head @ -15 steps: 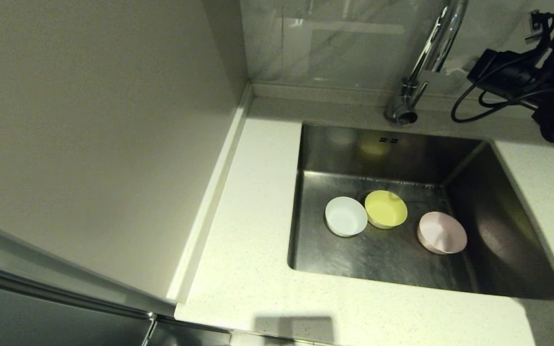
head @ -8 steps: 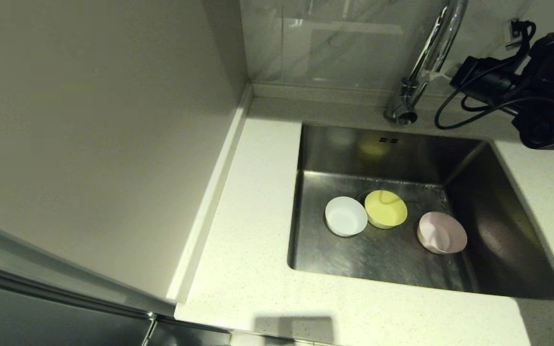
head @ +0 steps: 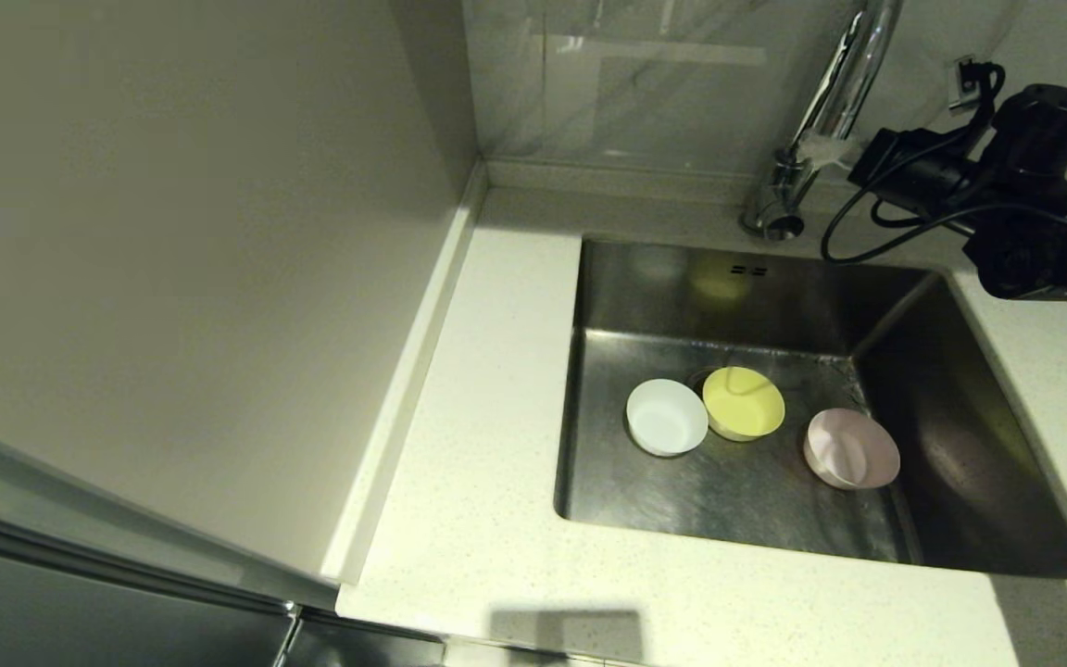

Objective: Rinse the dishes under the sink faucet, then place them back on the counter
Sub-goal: Turn on the faucet

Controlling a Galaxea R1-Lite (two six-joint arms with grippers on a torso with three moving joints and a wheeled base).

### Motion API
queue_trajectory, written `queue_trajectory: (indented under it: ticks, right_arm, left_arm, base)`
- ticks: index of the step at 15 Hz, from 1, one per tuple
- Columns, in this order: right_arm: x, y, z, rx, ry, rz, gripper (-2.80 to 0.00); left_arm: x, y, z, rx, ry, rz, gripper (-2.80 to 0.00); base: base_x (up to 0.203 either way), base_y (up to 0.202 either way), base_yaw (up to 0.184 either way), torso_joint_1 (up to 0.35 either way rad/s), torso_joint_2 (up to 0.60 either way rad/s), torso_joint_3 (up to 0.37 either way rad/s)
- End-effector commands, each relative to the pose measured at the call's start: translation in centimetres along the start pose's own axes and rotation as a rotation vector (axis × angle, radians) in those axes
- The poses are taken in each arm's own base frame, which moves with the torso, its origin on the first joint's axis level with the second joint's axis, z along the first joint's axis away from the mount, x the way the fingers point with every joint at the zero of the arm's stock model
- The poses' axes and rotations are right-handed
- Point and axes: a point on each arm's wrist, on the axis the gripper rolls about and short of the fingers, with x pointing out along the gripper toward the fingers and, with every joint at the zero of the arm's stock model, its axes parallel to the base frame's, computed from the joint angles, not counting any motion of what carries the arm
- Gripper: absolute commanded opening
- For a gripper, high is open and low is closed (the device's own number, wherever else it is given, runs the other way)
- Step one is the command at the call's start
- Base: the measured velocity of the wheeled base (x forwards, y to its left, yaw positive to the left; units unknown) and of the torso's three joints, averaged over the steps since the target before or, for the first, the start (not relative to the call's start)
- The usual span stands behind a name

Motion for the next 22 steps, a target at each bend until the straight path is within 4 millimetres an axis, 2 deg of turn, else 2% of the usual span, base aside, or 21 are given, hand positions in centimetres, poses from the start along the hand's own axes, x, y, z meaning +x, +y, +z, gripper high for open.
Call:
queue_trajectory:
  ticks: [1,7,11,13,17,19,22]
  right_arm:
    - [0.1,-0.2,-0.3,0.0,0.007,0.009,-2.8]
    - [-0.2,-0.3,-0.2,-0.035,0.03,0.042,-2.8]
    - [-2.3,-1.8,0.7,-0.048,0.12,0.17,-2.8]
    - [-2.8,-1.7,1.3,-0.031,0.136,0.171,-2.8]
    - [-3.1,-1.6,2.0,-0.032,0.108,0.153,-2.8]
    - [-3.0,-1.6,2.4,-0.031,0.041,0.075,-2.8]
    - [-2.3,-1.8,1.6,-0.154,-0.027,0.055,-2.8]
  left_arm:
    - [0.0,0.0,0.0,-0.001,-0.002,0.0,-2.8]
    - [0.0,0.0,0.0,-0.001,-0.002,0.0,-2.8]
    - [0.0,0.0,0.0,-0.001,-0.002,0.0,-2.8]
    - [0.0,0.0,0.0,-0.001,-0.002,0.0,-2.8]
    - [0.0,0.0,0.0,-0.001,-0.002,0.0,-2.8]
    - [0.0,0.0,0.0,-0.001,-0.002,0.0,-2.8]
    - [0.0,0.0,0.0,-0.001,-0.002,0.0,-2.8]
  base:
    - [0.0,0.0,0.0,0.0,0.0,0.0]
    - [0.0,0.0,0.0,0.0,0.0,0.0]
    - [0.0,0.0,0.0,0.0,0.0,0.0]
    - [0.0,0.0,0.0,0.0,0.0,0.0]
    - [0.0,0.0,0.0,0.0,0.0,0.0]
    - [0.0,0.0,0.0,0.0,0.0,0.0]
    - [0.0,0.0,0.0,0.0,0.0,0.0]
